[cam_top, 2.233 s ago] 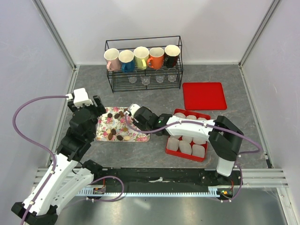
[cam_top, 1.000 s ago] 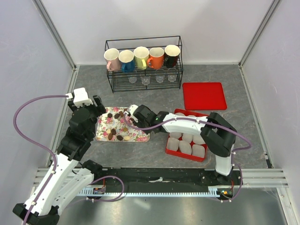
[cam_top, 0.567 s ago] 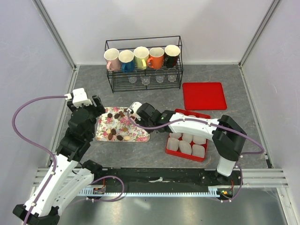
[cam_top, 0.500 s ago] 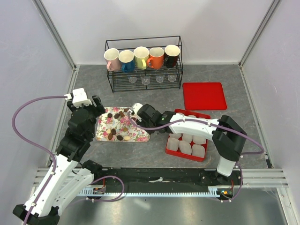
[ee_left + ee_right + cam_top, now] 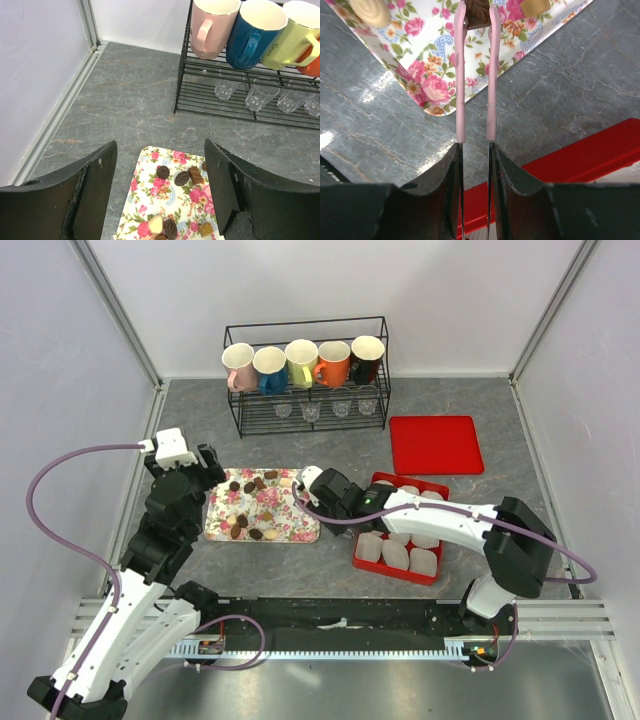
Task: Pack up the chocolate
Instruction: Pick up the fake chocolate from the plate, then place the fake chocolate in the packing box.
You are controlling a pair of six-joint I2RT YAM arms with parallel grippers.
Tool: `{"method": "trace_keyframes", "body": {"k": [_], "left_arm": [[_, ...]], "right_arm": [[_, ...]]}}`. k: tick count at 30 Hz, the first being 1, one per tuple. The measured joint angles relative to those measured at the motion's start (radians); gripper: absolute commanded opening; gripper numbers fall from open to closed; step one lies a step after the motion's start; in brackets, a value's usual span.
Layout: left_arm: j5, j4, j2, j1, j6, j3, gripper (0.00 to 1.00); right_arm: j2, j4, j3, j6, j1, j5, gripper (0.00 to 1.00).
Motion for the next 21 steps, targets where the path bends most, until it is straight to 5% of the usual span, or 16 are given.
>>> {"method": "trace_keyframes", "body": {"k": [21], "left_arm": [[0.01, 0.0, -0.01, 0.005, 0.0, -0.001, 0.77]], "right_arm": [[-0.278, -0.209, -0.004, 0.179, -0.095, 0.108, 0.0]]}}
